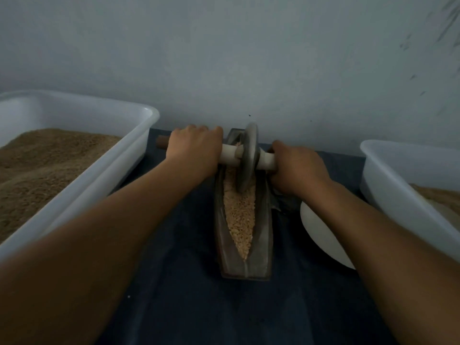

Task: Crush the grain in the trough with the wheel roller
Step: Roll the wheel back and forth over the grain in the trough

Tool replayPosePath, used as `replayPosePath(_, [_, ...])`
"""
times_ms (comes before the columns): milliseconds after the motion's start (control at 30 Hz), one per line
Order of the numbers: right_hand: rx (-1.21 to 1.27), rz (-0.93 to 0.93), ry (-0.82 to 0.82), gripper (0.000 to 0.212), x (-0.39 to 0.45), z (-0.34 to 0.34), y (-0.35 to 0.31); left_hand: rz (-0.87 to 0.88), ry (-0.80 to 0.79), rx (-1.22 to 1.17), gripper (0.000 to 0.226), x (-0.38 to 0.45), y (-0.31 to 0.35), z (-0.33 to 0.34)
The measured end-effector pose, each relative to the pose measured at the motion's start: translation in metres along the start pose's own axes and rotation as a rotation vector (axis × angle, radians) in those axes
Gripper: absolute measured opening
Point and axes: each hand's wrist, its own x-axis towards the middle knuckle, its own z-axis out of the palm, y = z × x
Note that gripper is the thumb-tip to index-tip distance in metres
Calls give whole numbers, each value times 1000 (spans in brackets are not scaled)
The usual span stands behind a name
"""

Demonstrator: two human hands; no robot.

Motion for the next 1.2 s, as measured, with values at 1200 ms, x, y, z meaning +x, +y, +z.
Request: replayPosePath(1200, [-99,-74,223,22,-64,-16,-21,38,45,-44,41,-63,-2,-1])
